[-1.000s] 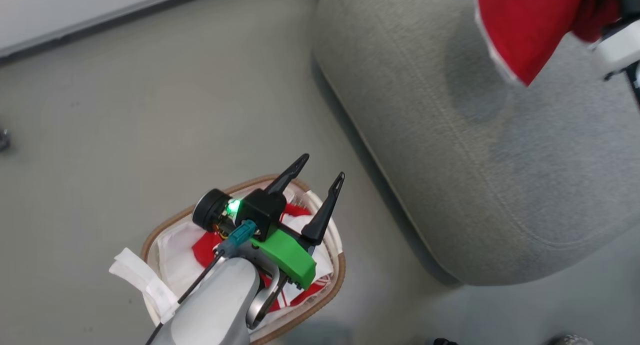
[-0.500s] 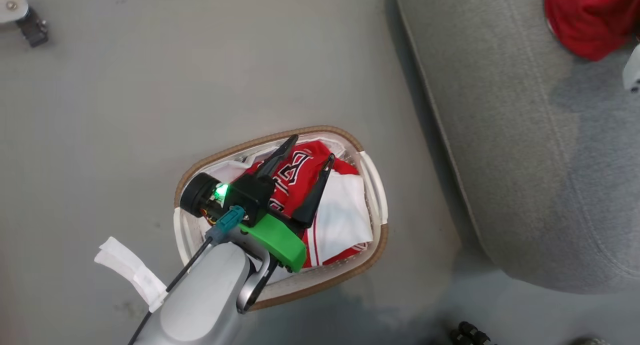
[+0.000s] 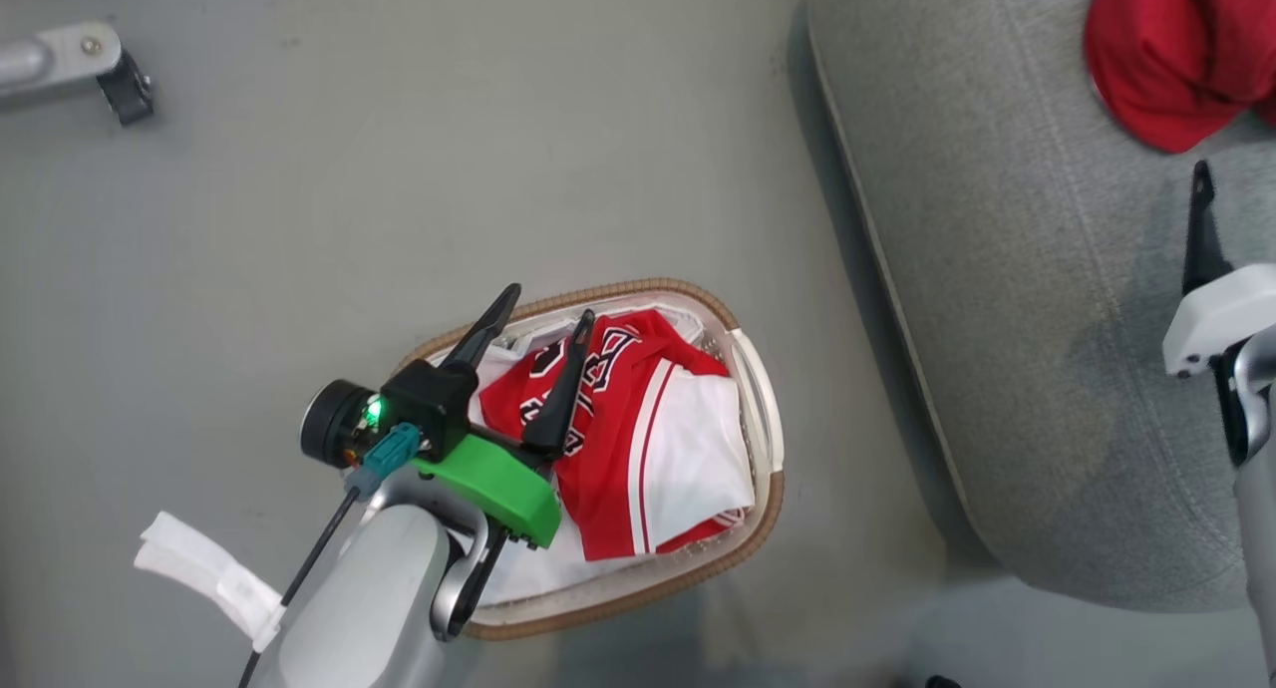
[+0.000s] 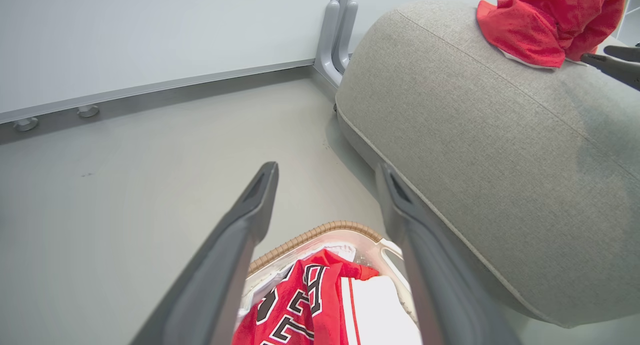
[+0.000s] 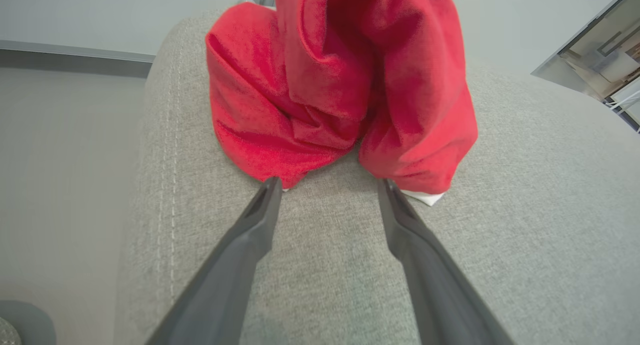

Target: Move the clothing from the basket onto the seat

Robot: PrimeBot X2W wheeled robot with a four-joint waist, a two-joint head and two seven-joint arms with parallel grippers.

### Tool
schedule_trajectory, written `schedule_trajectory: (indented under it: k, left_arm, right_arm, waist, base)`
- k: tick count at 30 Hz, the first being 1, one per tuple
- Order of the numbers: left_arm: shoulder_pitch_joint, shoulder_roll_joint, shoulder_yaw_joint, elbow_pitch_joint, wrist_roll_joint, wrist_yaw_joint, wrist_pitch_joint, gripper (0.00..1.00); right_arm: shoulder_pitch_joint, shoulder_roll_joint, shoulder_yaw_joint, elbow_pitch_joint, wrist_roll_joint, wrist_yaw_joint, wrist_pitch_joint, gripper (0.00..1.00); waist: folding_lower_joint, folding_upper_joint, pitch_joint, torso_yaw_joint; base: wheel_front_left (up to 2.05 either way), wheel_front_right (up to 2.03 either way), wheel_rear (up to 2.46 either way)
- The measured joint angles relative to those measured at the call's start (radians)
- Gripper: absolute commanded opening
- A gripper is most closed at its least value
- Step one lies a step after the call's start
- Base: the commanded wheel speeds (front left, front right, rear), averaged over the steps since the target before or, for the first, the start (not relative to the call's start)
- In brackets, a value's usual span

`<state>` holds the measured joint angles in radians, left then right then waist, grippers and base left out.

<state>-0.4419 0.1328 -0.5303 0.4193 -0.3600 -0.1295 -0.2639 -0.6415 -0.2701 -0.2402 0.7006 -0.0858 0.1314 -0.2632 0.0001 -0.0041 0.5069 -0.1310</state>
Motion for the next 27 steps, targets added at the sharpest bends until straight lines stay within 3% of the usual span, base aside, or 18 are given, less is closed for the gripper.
schedule_trajectory:
  k: [15, 27]
  left_arm:
    - [0.172, -0.052, 0.323, -0.007, 0.100, -0.001, 0.000, 1.00]
    - [0.285, -0.074, 0.506, -0.015, 0.191, 0.003, 0.000, 1.00]
  right_arm:
    - [0.195, 0.103, 0.242, -0.263, 0.143, 0.000, 0.000, 1.00]
    - [0.300, 0.165, 0.294, -0.287, 0.175, 0.000, 0.000, 1.00]
  waist:
    - [-0.0001, 0.0000, -0.213, 0.017]
    - [-0.0001, 0.0000, -0.332, 0.103]
  base:
    - [0.00, 0.00, 0.00]
    - [0.00, 0.00, 0.00]
